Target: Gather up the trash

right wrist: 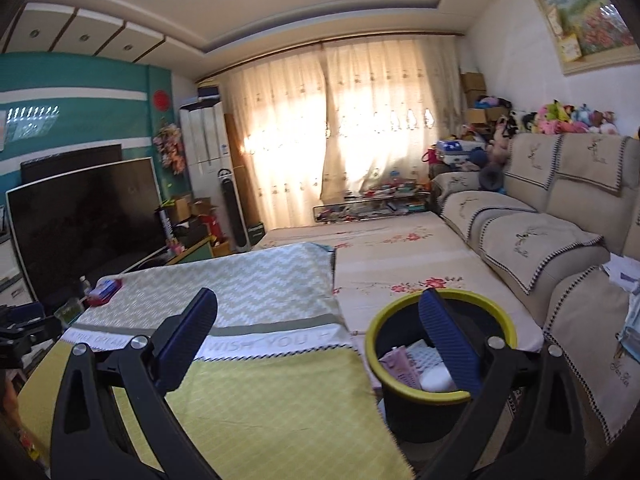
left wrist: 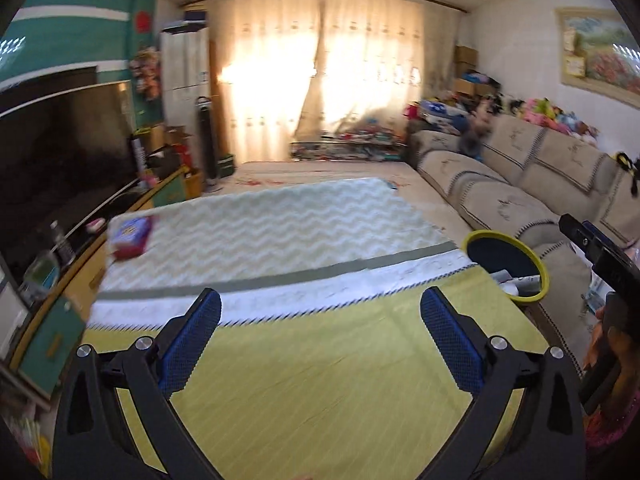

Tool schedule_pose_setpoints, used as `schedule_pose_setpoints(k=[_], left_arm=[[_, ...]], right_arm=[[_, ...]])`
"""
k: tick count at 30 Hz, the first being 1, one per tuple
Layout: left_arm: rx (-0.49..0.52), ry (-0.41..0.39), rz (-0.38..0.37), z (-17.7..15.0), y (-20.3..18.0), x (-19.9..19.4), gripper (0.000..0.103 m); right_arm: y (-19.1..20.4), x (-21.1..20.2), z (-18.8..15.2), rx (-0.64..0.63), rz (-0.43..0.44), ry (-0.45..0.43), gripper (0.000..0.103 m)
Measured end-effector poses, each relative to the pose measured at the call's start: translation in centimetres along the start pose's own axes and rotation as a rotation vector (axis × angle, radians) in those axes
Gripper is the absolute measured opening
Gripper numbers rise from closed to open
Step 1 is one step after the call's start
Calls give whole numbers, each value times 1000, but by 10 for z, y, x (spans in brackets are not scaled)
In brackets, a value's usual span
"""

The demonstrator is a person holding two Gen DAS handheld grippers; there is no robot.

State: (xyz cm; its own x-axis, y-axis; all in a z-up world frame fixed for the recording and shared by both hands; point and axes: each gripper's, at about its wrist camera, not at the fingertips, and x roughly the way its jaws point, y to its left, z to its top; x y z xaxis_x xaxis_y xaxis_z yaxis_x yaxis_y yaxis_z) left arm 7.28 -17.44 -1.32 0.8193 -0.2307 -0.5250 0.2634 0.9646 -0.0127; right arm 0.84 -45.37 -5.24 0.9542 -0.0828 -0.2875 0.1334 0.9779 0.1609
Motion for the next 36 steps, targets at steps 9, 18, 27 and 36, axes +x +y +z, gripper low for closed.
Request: schedule_pose_setpoints(k=[9,18,27,36], left_arm=[[-93,-75,132,-33,63,-72,98],[-111,-102,107,-36,52,-98,98],[-116,-152,124,-37,44,-129,98],[-112,-152,149,-41,45,-133,98]], right_arm=[[27,-31,1,-58,23,32,96],[36,-51,0,-72,28,38,96],[39,-57,1,-78,44,46,96],[38,-56,2,-81,32,46,96]])
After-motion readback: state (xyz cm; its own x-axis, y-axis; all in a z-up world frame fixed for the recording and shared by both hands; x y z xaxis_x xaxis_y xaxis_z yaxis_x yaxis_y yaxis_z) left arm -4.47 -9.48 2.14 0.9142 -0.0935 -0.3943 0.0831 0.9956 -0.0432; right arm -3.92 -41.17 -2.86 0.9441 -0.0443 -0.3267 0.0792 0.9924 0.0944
